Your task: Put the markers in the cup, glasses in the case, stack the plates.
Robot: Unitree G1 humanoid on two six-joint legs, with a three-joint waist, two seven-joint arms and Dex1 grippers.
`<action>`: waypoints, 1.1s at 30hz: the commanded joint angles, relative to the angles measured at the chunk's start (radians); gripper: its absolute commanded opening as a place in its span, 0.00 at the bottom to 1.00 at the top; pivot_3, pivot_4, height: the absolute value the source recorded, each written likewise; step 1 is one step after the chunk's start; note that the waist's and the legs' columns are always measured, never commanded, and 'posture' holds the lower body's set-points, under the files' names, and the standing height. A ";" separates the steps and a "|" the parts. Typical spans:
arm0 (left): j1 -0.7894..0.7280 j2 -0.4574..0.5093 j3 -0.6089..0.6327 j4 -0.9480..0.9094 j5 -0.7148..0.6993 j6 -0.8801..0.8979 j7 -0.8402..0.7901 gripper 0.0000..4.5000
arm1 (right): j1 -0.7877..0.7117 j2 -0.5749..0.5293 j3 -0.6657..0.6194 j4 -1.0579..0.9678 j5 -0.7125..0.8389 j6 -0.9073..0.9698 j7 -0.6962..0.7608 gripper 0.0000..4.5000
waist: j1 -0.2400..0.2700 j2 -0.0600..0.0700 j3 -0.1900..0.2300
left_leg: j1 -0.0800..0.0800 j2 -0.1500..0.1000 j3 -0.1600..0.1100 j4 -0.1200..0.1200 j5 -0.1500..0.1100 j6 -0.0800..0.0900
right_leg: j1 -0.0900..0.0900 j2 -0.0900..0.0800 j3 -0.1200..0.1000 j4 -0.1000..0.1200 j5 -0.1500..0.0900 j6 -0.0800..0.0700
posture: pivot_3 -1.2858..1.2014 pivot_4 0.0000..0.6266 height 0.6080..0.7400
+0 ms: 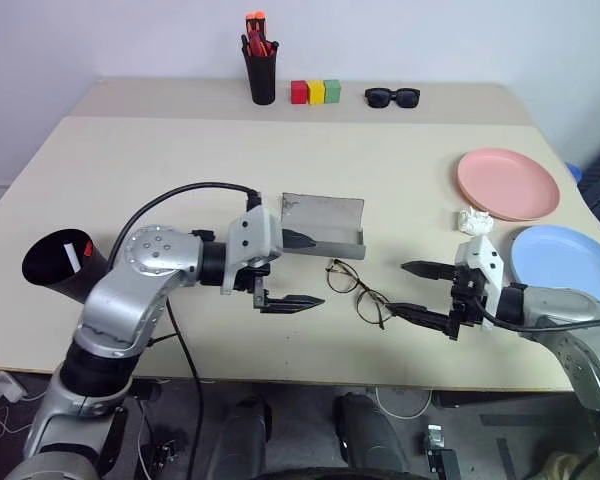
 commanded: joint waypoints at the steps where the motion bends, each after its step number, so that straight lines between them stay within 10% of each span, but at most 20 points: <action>1: 0.122 0.076 0.065 -0.112 -0.083 0.009 -0.012 0.99 | -0.081 -0.023 0.054 0.036 -0.001 0.047 0.045 1.00 | -0.002 0.000 0.000 | 0.000 0.000 0.000 0.000 0.000 0.000 | 0.000 0.000 0.000 0.000 0.000 0.000 | 0.52 0.24 1.00; 17: 0.391 0.230 0.068 -0.096 -0.027 -0.206 0.036 0.99 | -0.264 -0.024 0.195 0.140 -0.040 0.158 0.142 1.00 | 0.025 0.000 0.000 | -0.001 0.000 0.001 0.000 0.000 0.000 | -0.001 0.000 0.000 -0.002 -0.002 -0.004 | 0.52 0.24 1.00; 33: 0.481 0.098 0.034 0.125 0.189 -0.705 0.183 0.99 | -0.297 0.010 0.249 0.150 -0.094 0.119 0.143 1.00 | 0.029 0.000 0.000 | -0.002 0.000 0.001 -0.001 0.000 0.000 | -0.003 0.000 0.000 -0.002 -0.003 -0.006 | 0.52 0.24 1.00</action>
